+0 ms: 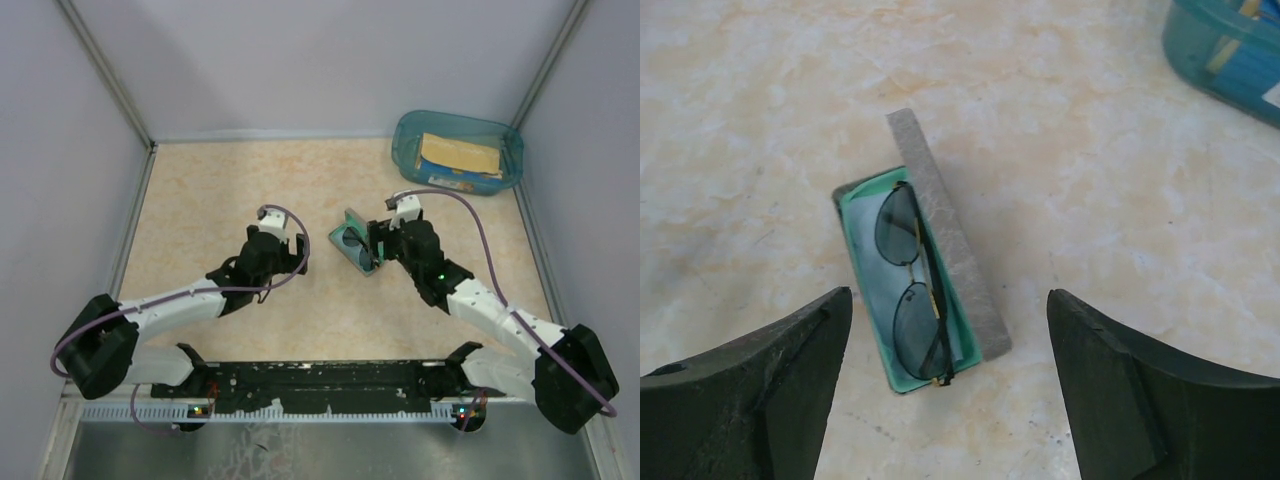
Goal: Organize the sunglasses
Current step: Place the sunglasses in the sunglasses case.
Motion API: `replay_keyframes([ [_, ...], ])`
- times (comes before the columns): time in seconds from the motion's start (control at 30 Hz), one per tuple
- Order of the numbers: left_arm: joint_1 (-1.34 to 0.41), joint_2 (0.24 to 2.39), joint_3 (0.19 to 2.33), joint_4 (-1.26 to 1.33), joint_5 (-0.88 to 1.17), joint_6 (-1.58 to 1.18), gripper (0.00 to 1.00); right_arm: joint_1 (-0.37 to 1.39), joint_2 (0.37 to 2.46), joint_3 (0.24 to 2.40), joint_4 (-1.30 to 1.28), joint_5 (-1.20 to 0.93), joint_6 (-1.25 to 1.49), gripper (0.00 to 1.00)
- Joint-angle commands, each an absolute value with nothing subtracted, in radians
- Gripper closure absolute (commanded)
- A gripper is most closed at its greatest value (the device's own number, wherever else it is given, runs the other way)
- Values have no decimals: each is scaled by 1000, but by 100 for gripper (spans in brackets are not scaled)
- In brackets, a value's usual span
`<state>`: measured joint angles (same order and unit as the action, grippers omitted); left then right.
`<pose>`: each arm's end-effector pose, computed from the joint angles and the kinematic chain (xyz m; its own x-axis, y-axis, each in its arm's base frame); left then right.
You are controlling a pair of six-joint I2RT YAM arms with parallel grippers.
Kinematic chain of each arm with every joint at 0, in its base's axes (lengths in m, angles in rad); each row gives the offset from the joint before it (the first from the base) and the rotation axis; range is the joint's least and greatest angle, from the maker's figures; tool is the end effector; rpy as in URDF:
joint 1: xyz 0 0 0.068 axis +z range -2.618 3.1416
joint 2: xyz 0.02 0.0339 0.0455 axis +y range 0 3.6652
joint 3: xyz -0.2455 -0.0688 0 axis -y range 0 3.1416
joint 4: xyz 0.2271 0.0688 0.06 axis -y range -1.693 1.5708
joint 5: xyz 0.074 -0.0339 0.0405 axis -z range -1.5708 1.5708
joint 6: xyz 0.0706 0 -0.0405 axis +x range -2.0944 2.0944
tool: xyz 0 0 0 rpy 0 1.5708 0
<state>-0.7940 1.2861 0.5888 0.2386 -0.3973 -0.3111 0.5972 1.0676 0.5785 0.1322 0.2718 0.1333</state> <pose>0.2216 -0.1865 0.1877 -0.4223 0.0270 -0.9060 0.2995 0.9476 -0.1114 0.2284 0.1324 0.2252 -0.3307 -0.0701 -0.9411 -0.2923 0.9558 0.0316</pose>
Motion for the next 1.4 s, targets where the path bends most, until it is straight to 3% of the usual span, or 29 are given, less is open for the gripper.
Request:
replay_keyframes([
  [0.0,-793,1250,598,252,-382,-316,0,613,1080,675,148,127,168,23],
  [0.53,-792,1084,542,223,-394,-314,0,792,1358,864,14,352,266,20],
  [0.9,-792,1031,517,225,-414,-314,0,816,1481,877,90,440,276,44],
  [1.37,-792,1024,502,247,-431,-306,0,816,1572,876,194,556,296,45],
])
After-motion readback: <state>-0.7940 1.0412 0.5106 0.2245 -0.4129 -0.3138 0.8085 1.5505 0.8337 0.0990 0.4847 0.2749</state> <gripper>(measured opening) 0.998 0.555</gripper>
